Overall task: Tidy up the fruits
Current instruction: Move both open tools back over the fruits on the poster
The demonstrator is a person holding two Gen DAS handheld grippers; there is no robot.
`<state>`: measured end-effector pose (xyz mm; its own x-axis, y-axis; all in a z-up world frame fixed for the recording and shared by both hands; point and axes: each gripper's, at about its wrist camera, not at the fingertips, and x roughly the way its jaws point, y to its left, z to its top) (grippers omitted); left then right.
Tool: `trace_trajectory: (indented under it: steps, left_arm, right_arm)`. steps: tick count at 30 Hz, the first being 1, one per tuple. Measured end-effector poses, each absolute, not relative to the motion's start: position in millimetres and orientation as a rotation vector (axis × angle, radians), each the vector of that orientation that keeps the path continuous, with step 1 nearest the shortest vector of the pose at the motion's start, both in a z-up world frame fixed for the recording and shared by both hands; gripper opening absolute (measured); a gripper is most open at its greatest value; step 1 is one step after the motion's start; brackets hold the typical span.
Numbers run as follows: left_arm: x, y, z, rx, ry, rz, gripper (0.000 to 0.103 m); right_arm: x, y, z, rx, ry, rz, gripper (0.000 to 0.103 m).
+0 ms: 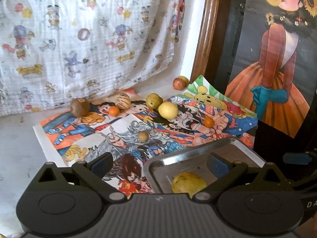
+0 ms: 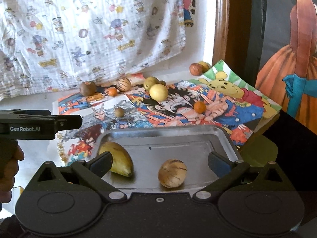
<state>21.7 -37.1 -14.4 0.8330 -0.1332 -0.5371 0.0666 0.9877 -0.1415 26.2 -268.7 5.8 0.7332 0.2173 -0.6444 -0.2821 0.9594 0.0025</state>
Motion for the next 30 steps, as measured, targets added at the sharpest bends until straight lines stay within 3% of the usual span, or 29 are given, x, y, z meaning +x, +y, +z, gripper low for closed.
trace_trajectory:
  steps: [30]
  left_arm:
    - [34.0,25.2,-12.8,-0.169,0.560,-0.005,0.102]
  right_arm:
    - [47.3,-212.7,35.1,-0.170,0.656,0.371,0.102]
